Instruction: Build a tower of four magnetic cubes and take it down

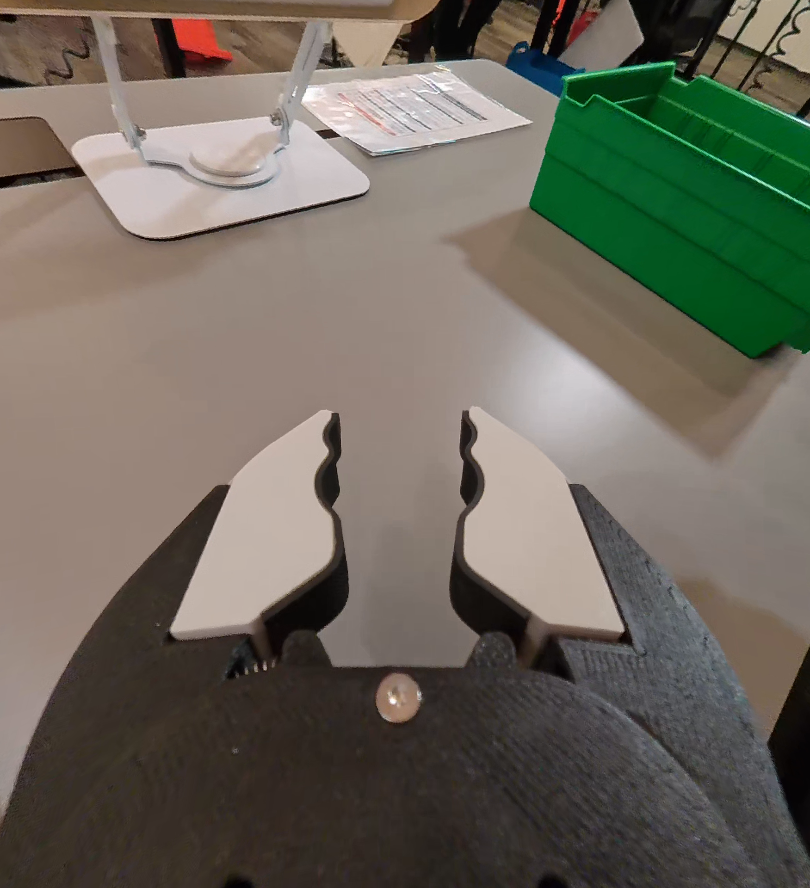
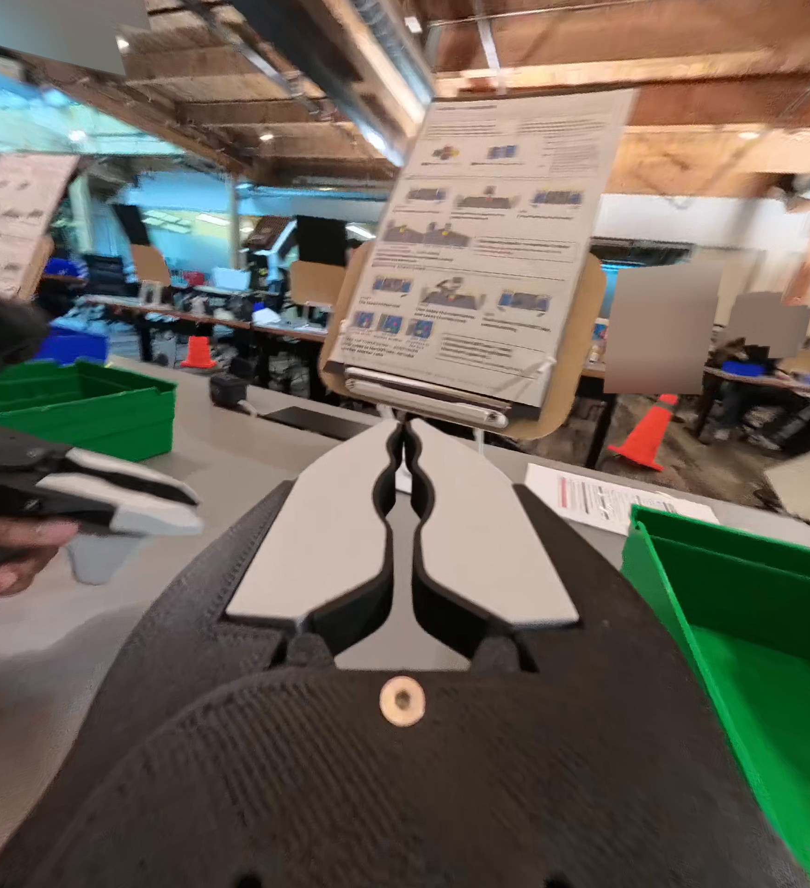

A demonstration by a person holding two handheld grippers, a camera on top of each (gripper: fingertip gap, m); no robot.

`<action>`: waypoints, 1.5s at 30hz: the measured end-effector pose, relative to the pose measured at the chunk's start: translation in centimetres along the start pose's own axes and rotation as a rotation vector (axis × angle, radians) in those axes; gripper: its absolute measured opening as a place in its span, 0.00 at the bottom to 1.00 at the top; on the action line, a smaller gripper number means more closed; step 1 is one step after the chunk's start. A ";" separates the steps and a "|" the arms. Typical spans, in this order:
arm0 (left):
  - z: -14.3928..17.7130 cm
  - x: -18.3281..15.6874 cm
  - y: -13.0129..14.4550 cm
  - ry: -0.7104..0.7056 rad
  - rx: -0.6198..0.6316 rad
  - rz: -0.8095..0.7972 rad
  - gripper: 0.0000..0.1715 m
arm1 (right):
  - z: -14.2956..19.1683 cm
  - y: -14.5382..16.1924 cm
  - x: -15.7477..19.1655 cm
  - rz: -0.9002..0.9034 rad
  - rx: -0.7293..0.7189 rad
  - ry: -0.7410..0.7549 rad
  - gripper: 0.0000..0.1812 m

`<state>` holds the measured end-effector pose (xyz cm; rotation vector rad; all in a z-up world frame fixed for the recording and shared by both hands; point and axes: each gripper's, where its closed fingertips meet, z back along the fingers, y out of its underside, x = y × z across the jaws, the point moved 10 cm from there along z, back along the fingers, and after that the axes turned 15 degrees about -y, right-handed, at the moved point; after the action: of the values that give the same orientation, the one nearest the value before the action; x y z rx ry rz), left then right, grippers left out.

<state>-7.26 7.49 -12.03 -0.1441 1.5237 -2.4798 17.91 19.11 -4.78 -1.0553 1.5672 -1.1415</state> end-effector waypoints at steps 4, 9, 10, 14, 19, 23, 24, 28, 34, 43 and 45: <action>0.8 0.8 0.6 -0.019 0.009 -0.008 0.28 | -1.4 0.7 0.0 -0.089 -0.067 -0.013 0.00; 2.0 1.8 1.3 -0.046 0.020 0.006 0.28 | -3.6 2.4 -0.5 -0.331 -0.020 -0.033 0.00; 2.2 2.0 1.4 -0.053 0.015 0.009 0.28 | -3.8 2.5 -0.7 -0.365 -0.008 -0.033 0.00; 3.2 2.8 1.7 -0.070 0.009 0.053 0.29 | -4.7 2.9 -0.7 -0.393 0.023 -0.133 0.10; 4.7 4.0 1.8 -0.084 -0.033 0.119 0.29 | -6.1 4.2 0.9 -0.383 0.074 -0.271 0.24; 7.5 5.5 0.5 -0.145 -0.170 0.060 0.29 | -6.7 4.5 0.8 -0.565 0.047 -0.273 0.25; 8.8 6.3 -0.2 -0.182 -0.221 0.043 0.29 | -6.6 4.4 0.6 -0.550 0.036 -0.252 0.25; 14.5 11.8 -2.6 -0.395 -0.302 0.061 0.30 | -6.9 4.6 0.7 -0.437 0.057 -0.196 0.29; 17.5 20.6 0.6 -0.692 0.005 0.242 0.35 | -7.5 6.2 2.1 -0.484 0.146 -0.299 0.32; 15.4 22.7 4.4 -0.455 0.295 -0.020 0.34 | -5.4 6.1 2.0 -0.318 0.174 -0.288 0.26; 15.2 22.2 5.0 -0.386 0.298 -0.141 0.35 | -5.1 6.2 1.9 -0.335 0.183 -0.286 0.26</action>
<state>-25.04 -13.29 -10.28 -0.6535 1.0111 -2.5566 11.73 19.61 -10.31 -1.3237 1.0679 -1.2641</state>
